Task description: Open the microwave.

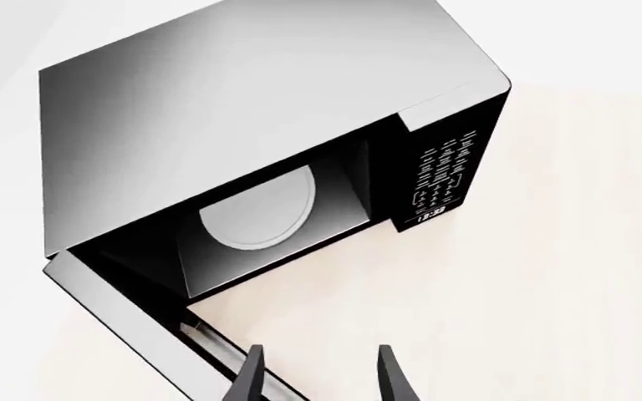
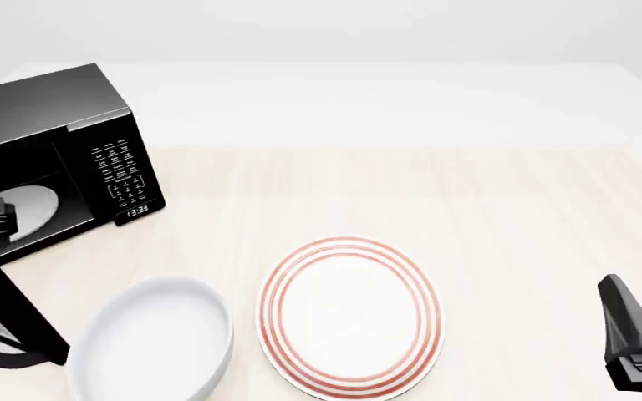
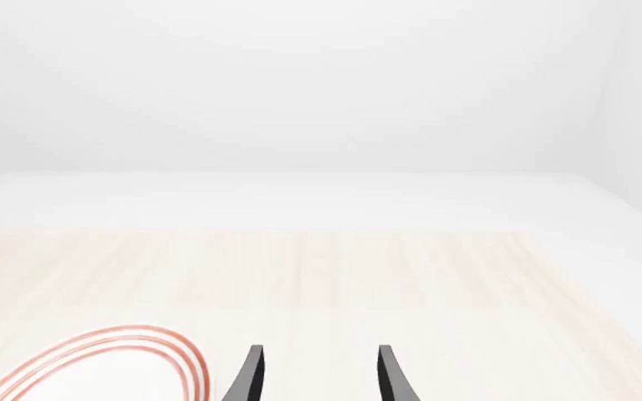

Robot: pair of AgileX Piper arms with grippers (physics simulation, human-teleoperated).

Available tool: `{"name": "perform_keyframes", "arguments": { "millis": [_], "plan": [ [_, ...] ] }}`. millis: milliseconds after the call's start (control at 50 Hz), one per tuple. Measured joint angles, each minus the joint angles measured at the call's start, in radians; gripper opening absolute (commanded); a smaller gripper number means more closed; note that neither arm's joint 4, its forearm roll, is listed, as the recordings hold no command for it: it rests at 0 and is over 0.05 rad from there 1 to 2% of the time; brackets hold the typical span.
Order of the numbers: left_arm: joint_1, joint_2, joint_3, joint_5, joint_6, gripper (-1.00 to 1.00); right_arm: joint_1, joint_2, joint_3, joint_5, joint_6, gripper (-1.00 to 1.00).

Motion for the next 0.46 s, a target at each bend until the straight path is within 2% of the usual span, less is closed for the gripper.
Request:
{"name": "perform_keyframes", "arguments": {
  "millis": [460],
  "plan": [
    [0.015, -0.071, 0.034, 0.040, -0.035, 1.00, 0.000, 0.000, 0.000, 0.000, 0.000, 1.00]
  ]
}}
